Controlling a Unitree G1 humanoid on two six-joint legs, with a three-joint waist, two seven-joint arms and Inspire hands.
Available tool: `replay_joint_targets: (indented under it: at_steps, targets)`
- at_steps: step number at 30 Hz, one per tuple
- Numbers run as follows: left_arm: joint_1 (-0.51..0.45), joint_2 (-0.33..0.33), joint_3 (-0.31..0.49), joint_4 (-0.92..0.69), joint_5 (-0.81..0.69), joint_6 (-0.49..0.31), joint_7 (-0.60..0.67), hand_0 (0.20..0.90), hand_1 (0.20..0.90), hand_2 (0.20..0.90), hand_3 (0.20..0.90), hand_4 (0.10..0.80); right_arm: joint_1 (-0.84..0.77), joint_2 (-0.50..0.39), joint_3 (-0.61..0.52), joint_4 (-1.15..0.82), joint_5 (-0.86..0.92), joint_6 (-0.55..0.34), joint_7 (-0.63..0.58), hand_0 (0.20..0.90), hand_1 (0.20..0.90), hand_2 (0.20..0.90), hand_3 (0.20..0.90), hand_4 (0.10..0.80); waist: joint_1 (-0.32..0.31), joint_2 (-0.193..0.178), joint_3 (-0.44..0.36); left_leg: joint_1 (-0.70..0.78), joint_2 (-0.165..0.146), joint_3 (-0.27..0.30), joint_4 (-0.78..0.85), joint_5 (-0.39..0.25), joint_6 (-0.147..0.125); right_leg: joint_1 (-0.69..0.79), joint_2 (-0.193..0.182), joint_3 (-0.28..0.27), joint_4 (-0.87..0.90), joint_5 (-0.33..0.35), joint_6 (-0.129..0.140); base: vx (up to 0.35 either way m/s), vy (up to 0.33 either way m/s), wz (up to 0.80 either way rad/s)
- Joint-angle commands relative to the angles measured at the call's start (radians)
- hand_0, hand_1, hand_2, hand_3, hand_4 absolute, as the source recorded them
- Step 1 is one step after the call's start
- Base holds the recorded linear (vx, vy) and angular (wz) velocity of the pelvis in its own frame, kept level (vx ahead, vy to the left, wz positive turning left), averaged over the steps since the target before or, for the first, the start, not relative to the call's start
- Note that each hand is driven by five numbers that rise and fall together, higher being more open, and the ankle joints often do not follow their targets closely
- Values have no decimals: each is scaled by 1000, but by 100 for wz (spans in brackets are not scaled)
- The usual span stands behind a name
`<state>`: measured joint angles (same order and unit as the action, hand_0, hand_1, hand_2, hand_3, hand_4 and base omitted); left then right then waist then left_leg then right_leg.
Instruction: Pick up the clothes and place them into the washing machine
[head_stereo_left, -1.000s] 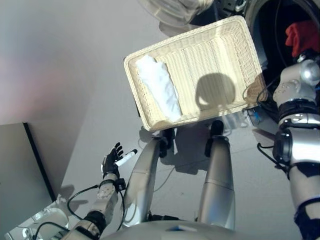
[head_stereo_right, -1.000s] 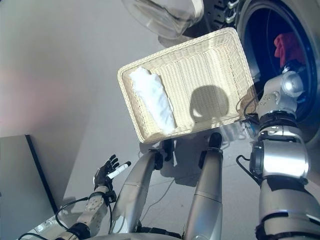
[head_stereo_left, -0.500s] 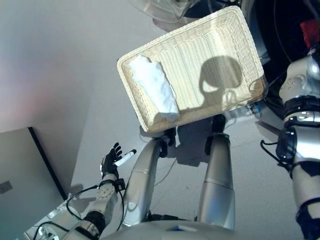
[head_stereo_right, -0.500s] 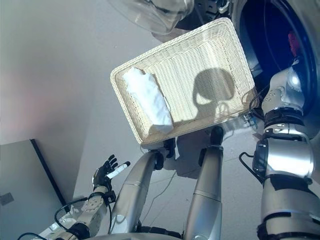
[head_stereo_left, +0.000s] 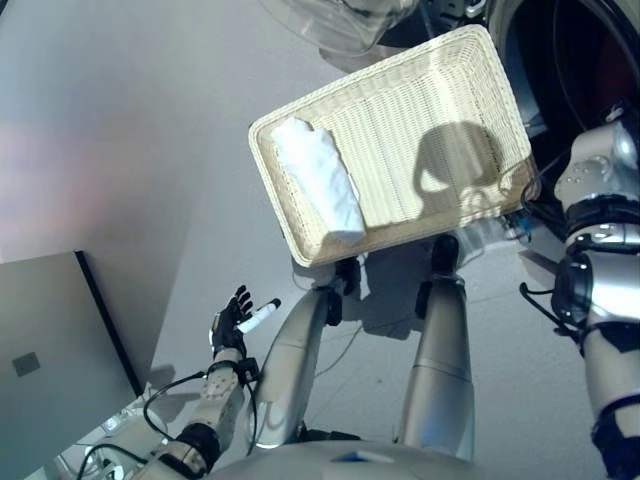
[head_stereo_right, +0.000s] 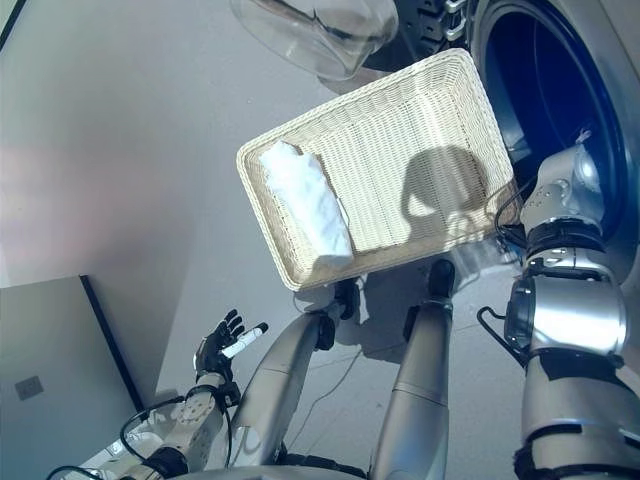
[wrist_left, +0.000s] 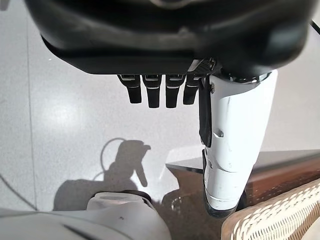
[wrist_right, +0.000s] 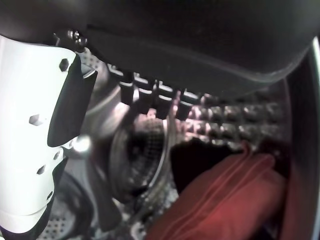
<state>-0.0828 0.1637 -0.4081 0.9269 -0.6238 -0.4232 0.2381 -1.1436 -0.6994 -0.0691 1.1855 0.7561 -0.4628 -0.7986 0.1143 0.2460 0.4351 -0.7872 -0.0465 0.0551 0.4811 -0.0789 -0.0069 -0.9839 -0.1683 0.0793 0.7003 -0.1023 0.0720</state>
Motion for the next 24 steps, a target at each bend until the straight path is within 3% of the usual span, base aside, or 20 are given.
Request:
replay_joint_targets:
  at_steps: [1,3,7,16,19,24]
  targets:
    - [57,35,40,80,-18,-28,7,900,900,900,900,800,67,-25,57,-36,5,-64,87,900,900,900,900,800,-37,17,-77,4,7,-14,-54,11,-28,143,44,-90,-154,6,-50,-1,-36,26]
    - [62,43,49,71,-6,-22,-7,900,900,900,900,800,91,-18,76,0,44,-33,167,900,900,900,900,800,-31,6,-69,15,9,-10,-83,53,-25,164,40,-114,-193,50,-54,-107,-32,18]
    - [66,51,71,66,8,-12,-45,900,900,900,900,800,163,72,116,62,71,21,285,900,900,900,900,800,-14,-19,-71,64,7,-24,-132,79,-30,242,32,-143,-271,82,-44,-8,-27,11]
    - [51,68,146,132,66,12,-66,900,900,900,900,800,342,275,188,124,-26,116,428,900,900,900,900,800,39,-94,-71,202,2,-77,-239,124,-33,437,6,-223,-429,134,-22,41,-37,14]
    - [44,92,179,132,99,18,-67,900,900,900,900,800,341,291,240,149,-129,149,437,900,900,900,900,800,66,-117,-66,226,-5,-100,-254,134,-33,477,-5,-252,-452,141,-19,29,-50,30]
    - [35,109,205,164,139,27,-60,900,900,900,900,800,361,344,235,161,-156,153,440,900,900,900,900,800,98,-173,-60,249,-10,-131,-258,136,-31,532,-13,-292,-482,150,-9,25,-22,31]
